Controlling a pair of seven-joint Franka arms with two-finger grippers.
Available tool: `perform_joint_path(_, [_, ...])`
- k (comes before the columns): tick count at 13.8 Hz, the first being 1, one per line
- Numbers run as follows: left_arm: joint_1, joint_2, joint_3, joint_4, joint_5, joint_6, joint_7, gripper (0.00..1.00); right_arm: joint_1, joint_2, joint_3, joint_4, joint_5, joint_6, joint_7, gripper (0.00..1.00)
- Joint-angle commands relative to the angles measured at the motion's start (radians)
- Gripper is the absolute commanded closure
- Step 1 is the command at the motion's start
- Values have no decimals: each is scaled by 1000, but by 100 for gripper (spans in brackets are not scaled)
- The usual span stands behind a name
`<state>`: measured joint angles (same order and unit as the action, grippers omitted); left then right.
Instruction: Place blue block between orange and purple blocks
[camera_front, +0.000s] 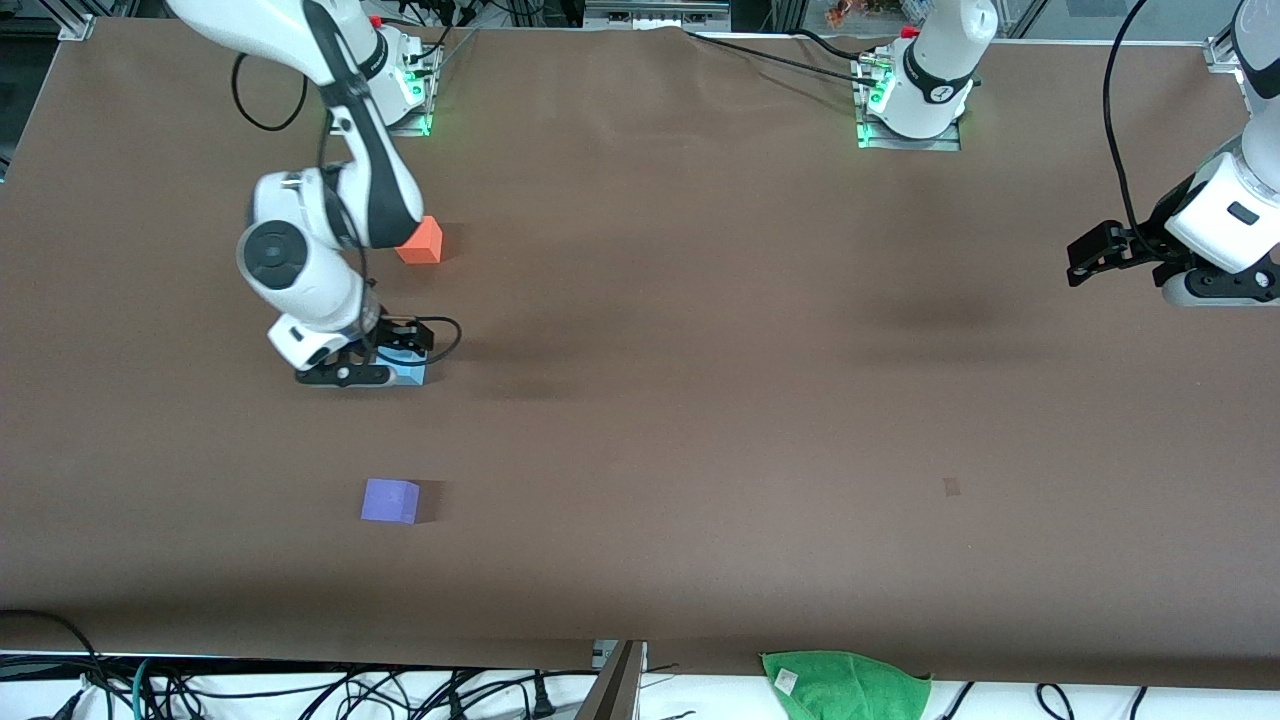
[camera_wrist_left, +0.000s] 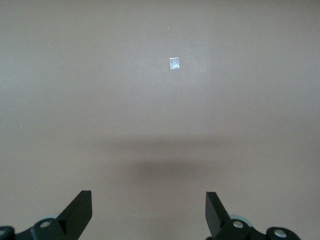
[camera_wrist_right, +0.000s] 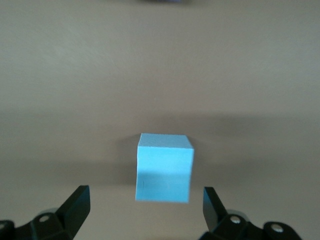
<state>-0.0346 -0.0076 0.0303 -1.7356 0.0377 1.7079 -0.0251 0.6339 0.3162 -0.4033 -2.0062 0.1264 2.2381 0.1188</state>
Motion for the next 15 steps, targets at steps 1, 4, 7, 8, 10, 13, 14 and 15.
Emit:
perform_joint_path(1, [1, 11, 2, 27, 1, -14, 1, 0, 7, -23, -63, 185, -1, -261, -115, 0])
perform_joint_path(4, [1, 9, 2, 27, 1, -13, 1, 0, 4, -14, -132, 380, -11, -506, -215, 0])
perform_joint_path(7, [1, 11, 2, 27, 1, -13, 1, 0, 4, -19, -175, 490, -14, -625, -261, 0])
perform_joint_path(8, [1, 11, 2, 25, 1, -13, 1, 0, 1, -19, -187, 529, -19, -676, -275, 0])
perform_joint_path(10, [1, 9, 2, 27, 1, -13, 1, 0, -23, -23, -175, 573, -47, -732, -283, 0])
perform_joint_path(13, [1, 9, 2, 27, 1, -13, 1, 0, -170, -109, -29, 570, -53, -788, -275, 0])
perform_joint_path(14, [1, 9, 2, 27, 1, -13, 2, 0, -260, -138, 60, 563, -70, -810, -275, 0])
perform_joint_path(15, [1, 9, 2, 27, 1, -13, 2, 0, -345, -169, 164, 549, -91, -830, -275, 0])
